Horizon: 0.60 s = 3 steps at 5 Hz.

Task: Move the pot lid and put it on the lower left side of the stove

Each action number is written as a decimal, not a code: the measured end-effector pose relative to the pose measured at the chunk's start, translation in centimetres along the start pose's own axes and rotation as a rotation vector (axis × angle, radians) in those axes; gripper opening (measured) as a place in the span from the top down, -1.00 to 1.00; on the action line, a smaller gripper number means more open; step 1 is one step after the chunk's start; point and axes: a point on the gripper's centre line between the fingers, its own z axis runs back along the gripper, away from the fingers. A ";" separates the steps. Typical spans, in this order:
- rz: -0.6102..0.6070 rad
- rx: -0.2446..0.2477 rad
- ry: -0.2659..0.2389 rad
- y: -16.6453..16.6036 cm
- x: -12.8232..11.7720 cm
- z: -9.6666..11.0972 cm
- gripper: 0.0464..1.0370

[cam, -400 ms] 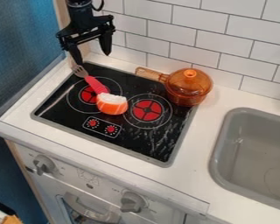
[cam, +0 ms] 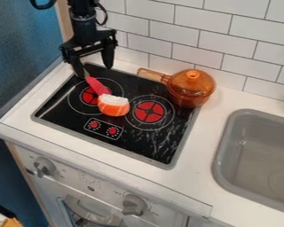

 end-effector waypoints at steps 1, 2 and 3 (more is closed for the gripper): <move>-0.095 -0.012 -0.011 -2.3 -2.2 1.3 -0.93; -0.186 -0.089 -0.011 -4.5 -4.1 2.8 -0.93; -0.296 -0.167 -0.016 -8.1 -5.7 4.4 -0.93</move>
